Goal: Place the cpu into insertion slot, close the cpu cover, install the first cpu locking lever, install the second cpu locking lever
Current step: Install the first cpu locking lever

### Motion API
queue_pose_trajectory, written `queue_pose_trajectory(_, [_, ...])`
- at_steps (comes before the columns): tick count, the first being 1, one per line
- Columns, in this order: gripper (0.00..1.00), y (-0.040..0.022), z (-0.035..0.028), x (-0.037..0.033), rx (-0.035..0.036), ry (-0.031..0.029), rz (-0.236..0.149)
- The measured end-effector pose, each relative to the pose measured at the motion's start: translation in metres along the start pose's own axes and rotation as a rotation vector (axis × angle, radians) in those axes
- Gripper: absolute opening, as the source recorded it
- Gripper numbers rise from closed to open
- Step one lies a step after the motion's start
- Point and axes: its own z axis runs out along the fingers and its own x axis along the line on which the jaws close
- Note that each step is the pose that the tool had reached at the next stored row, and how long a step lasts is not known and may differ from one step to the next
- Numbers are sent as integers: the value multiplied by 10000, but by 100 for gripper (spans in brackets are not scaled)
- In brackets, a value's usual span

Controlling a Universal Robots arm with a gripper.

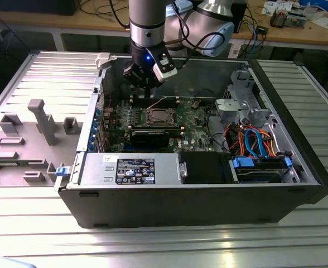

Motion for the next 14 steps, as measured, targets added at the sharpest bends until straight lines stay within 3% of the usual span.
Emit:
queue_pose_trajectory(5, [11,-2,11,-16,1,-6,67])
queue_pose_trajectory(11, [11,-3,17,-24,-74,-12,96])
queue_pose_trajectory(14, [11,-3,17,-24,-77,-12,96])
